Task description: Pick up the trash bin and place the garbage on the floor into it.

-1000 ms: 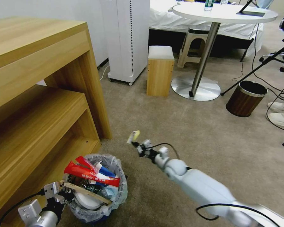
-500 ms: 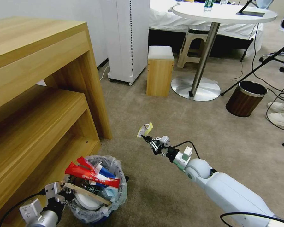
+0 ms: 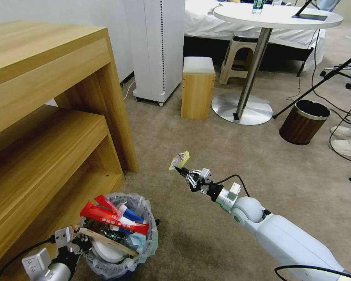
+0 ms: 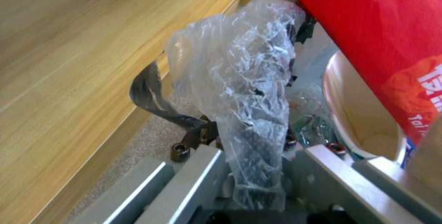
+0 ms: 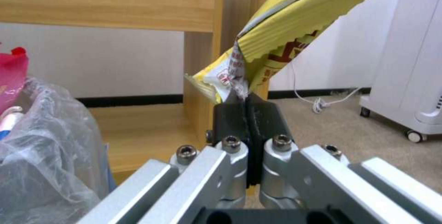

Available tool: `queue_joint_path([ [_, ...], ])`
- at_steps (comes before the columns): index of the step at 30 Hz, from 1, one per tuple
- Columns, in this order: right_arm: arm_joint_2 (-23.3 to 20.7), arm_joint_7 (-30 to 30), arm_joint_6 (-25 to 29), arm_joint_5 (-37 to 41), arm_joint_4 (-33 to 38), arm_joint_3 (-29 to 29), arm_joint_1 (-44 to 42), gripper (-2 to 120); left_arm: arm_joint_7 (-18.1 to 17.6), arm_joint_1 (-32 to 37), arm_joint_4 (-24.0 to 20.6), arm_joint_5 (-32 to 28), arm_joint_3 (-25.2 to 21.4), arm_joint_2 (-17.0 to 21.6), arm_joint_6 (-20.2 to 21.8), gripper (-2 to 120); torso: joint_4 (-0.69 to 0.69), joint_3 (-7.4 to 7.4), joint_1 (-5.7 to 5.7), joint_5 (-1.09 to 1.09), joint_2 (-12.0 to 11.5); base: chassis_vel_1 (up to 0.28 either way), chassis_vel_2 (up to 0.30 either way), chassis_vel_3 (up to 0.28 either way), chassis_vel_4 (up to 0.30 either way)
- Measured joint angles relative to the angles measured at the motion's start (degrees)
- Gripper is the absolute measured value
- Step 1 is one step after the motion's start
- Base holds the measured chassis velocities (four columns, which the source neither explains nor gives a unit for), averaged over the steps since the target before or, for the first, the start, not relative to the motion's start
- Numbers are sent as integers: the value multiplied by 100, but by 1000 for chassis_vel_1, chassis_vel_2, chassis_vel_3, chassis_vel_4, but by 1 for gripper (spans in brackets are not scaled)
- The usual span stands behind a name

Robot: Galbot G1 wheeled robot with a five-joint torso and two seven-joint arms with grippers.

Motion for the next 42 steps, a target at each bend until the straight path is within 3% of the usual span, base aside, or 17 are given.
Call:
queue_joint_path([
  [25,-153,-436,318,24,495,281,-317,0,40,115,-108,126,37,-88,-10,1,-1,0,0,-1,0,0,0,0,0],
  [31,-144,-952,490,624,921,-28,-98,0,53,96,-159,144,80,-105,-1,1,-1,0,0,-1,0,0,0,0,0],
  [42,-132,-1192,503,717,1223,-932,219,0,70,122,-365,151,110,-137,43,1,0,1,0,-1,0,0,0,0,0],
])
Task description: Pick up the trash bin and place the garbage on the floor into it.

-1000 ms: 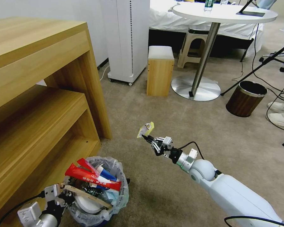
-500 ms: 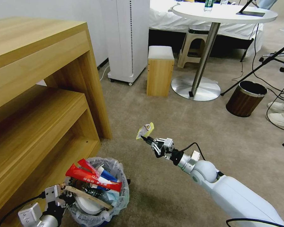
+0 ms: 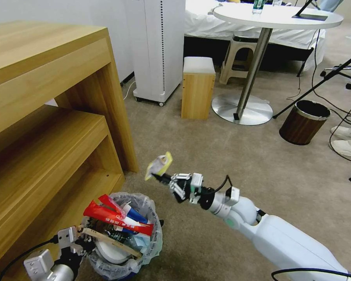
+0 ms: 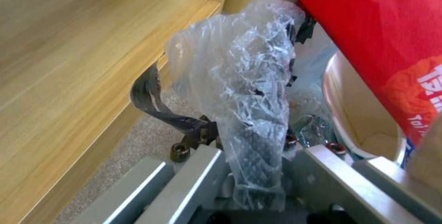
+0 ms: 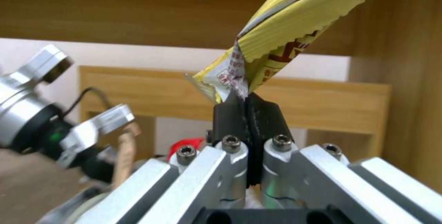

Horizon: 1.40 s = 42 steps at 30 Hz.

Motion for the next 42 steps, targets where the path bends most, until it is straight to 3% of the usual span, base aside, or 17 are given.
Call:
queue_joint_path([
  [17,9,-64,89,-364,-315,-441,-17,0,-4,213,-501,-97,-72,28,80,1,0,0,0,1,0,0,0,0,0],
  [31,12,60,108,-579,-362,-422,-38,0,36,352,-601,-21,-64,-6,52,1,0,-1,0,1,0,0,0,0,0],
  [42,48,54,63,-323,-296,-853,342,0,71,447,-688,40,-54,22,48,1,0,-1,0,1,0,0,0,0,0],
])
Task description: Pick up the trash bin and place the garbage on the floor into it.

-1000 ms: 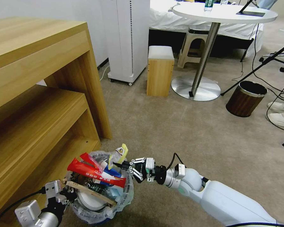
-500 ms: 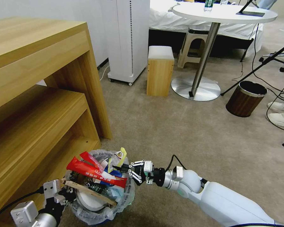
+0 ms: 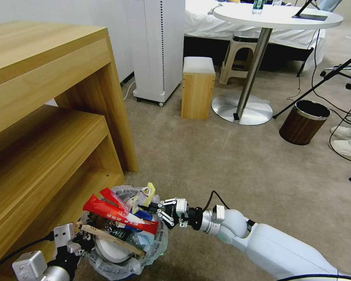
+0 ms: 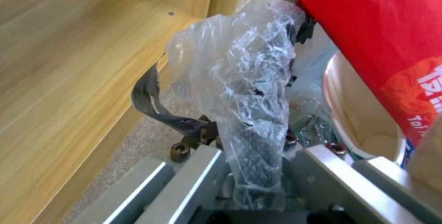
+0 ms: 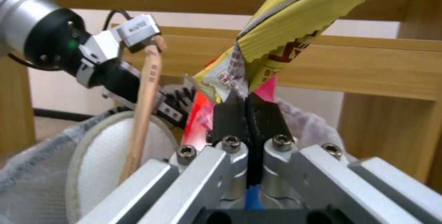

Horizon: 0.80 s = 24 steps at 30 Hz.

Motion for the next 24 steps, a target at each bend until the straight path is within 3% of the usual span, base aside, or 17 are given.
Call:
queue_joint_path([
  [11,-5,3,-60,-42,-115,-202,161,0,4,-35,-6,-22,-12,7,-2,1,-1,0,0,0,0,0,0,0,0],
  [24,-31,70,18,-208,-186,-189,120,44,-8,-70,20,-61,-24,27,-8,1,0,0,0,0,0,0,0,0,0],
])
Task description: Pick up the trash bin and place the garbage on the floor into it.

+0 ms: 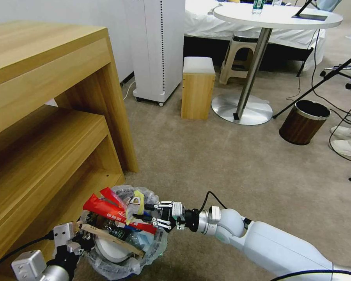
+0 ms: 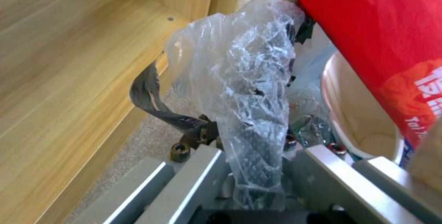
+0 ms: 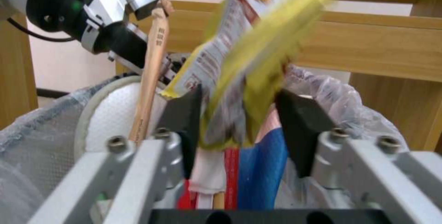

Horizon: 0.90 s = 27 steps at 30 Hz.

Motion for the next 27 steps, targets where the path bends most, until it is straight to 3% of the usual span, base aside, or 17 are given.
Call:
queue_joint_path([
  [3,-26,0,27,-15,37,46,-25,61,1,-14,62,15,23,-7,-12,1,0,0,0,0,0,0,0,0,0],
  [5,-32,-1,27,-18,48,58,-31,63,1,-18,71,15,21,-5,-13,1,0,0,0,0,0,0,0,0,0],
  [7,-54,-5,30,-17,103,127,-59,76,1,-21,95,8,10,18,-15,1,0,0,0,0,0,0,0,0,0],
  [9,-58,-5,30,-16,112,140,-64,76,0,-21,96,6,8,21,-16,1,0,0,0,0,0,0,0,0,0],
  [10,-73,-2,30,-11,140,201,-85,85,-3,-21,104,-1,-3,36,-16,1,0,0,0,0,0,0,0,0,0],
  [14,-98,22,36,-40,163,259,-125,97,-6,-16,132,-4,3,48,-16,1,0,0,0,-1,0,0,0,0,0],
  [19,-91,63,65,-99,150,301,-135,95,-7,-28,135,-6,25,46,-17,1,0,0,0,-1,0,0,0,0,0],
  [27,-34,186,86,-225,103,348,-130,82,-3,-39,170,-10,35,65,-17,1,0,0,0,0,0,0,0,0,0],
])
